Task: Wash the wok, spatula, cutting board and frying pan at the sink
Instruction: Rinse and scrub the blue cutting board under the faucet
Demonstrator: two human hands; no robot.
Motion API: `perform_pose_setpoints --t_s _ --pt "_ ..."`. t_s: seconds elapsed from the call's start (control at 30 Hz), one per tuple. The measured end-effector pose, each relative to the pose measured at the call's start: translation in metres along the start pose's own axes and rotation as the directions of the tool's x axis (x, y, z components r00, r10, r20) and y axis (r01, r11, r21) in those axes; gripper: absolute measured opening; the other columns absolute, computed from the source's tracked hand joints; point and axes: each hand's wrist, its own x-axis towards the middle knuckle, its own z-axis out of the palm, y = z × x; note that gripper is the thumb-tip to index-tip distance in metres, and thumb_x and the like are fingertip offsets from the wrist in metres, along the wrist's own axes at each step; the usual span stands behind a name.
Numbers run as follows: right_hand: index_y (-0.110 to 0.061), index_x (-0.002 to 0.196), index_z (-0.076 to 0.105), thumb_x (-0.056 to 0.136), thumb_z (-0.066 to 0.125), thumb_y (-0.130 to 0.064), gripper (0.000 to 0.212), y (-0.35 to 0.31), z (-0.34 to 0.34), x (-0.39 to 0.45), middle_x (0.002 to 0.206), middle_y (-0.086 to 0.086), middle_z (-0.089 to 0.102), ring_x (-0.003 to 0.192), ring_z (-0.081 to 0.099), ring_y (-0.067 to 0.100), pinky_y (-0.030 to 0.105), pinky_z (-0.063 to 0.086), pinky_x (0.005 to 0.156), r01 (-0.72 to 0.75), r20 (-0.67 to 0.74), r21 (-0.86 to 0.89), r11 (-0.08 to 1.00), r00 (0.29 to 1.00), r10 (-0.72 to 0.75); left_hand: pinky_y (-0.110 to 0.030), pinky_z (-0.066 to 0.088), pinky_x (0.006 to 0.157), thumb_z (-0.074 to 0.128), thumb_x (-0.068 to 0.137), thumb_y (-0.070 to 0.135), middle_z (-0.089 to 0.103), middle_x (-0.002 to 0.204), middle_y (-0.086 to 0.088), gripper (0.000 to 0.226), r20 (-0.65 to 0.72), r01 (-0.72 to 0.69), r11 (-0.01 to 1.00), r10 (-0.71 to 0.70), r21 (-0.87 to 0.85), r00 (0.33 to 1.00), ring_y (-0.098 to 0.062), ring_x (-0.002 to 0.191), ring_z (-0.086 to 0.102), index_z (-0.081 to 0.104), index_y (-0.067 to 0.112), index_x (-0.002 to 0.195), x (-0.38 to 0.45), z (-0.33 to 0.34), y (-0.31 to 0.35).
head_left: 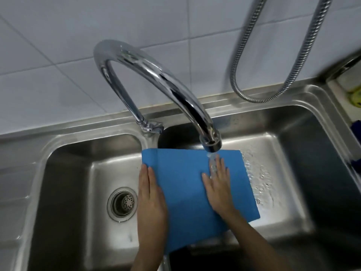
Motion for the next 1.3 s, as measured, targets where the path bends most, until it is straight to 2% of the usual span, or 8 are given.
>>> perform_pose_setpoints --t_s 0.17,0.43,0.57,0.7,0.9,1.03,1.2,1.3 --pt "-0.011 0.152 0.003 0.090 0.017 -0.065 0.084 0.016 -0.005 0.025 0.161 0.007 0.000 0.148 -0.004 0.022 0.045 -0.003 0.120 -0.439 -0.031 0.087 0.894 0.896 0.442 -0.023 0.014 0.117 0.035 0.101 0.009 0.008 0.158 0.010 0.052 -0.024 0.000 1.000 0.000 0.019 1.000 -0.008 0.146 0.012 0.020 0.014 0.150 0.000 0.000 0.005" --pt "-0.018 0.153 0.010 0.095 0.028 -0.060 0.074 -0.077 0.004 -0.003 0.161 -0.002 0.000 0.148 -0.005 0.012 0.034 -0.006 0.120 0.297 0.043 0.038 0.954 0.953 -0.299 -0.018 0.017 0.115 0.036 0.099 0.020 0.008 0.158 0.011 0.053 -0.017 0.036 0.999 -0.036 -0.021 0.999 -0.003 0.145 0.010 0.021 0.017 0.150 0.000 -0.005 0.006" --pt "-0.022 0.153 0.009 0.092 0.016 -0.066 0.076 -0.008 0.004 -0.028 0.161 0.002 0.002 0.148 -0.004 0.016 0.038 -0.003 0.120 -0.159 -0.027 0.009 0.987 0.987 0.160 -0.024 0.022 0.109 0.042 0.098 0.022 0.015 0.157 0.002 0.055 0.004 0.121 0.993 -0.121 -0.010 0.993 -0.012 0.142 0.019 0.022 0.026 0.150 -0.003 -0.011 0.012" --pt "-0.001 0.150 0.015 0.092 0.020 -0.064 0.086 0.033 -0.011 -0.053 0.158 0.017 0.010 0.147 0.006 0.026 0.048 0.005 0.118 -0.676 -0.025 0.016 0.736 0.736 0.677 -0.025 0.033 0.094 0.046 0.097 0.021 0.040 0.129 -0.010 0.055 -0.011 0.153 0.988 -0.153 0.004 0.988 -0.022 0.116 0.043 0.027 0.027 0.148 -0.003 -0.013 0.014" --pt "-0.010 0.152 0.004 0.090 0.001 -0.068 0.085 -0.075 0.011 -0.058 0.158 0.007 -0.007 0.148 -0.007 0.022 0.040 -0.008 0.119 -0.162 0.018 -0.030 0.986 0.986 0.163 -0.034 0.044 0.093 0.044 0.097 0.024 0.042 0.124 -0.010 0.055 -0.020 0.144 0.989 -0.144 0.032 0.989 -0.024 0.109 0.048 0.023 0.026 0.148 -0.004 -0.014 0.016" --pt "-0.023 0.153 0.006 0.100 0.005 -0.050 0.059 -0.103 0.020 -0.077 0.161 0.002 -0.002 0.148 -0.006 0.017 0.041 -0.003 0.118 0.239 0.049 -0.078 0.968 0.971 -0.236 -0.039 0.046 0.092 0.045 0.095 0.028 0.043 0.117 -0.012 0.053 -0.053 0.148 0.988 -0.145 0.041 0.988 -0.026 0.104 0.048 0.029 0.025 0.146 -0.005 -0.016 0.016" --pt "-0.016 0.152 0.003 0.083 0.012 -0.077 0.093 -0.012 -0.007 -0.067 0.160 0.016 0.000 0.147 0.000 0.029 0.047 0.007 0.118 -0.515 0.065 -0.097 0.852 0.851 0.522 -0.035 0.045 0.083 0.043 0.092 0.037 0.038 0.102 -0.007 0.057 -0.069 0.170 0.981 -0.164 0.091 0.984 -0.024 0.088 0.047 0.029 0.029 0.147 -0.005 -0.016 0.016" --pt "-0.010 0.152 0.001 0.084 0.027 -0.072 0.095 0.026 -0.047 -0.074 0.159 0.018 0.000 0.146 0.007 0.033 0.045 0.012 0.118 -0.511 0.304 -0.170 0.843 0.786 0.538 -0.034 0.045 0.080 0.046 0.094 0.035 0.034 0.099 -0.004 0.057 -0.047 0.193 0.976 -0.189 0.104 0.981 -0.024 0.086 0.045 0.025 0.033 0.148 -0.005 -0.017 0.020"
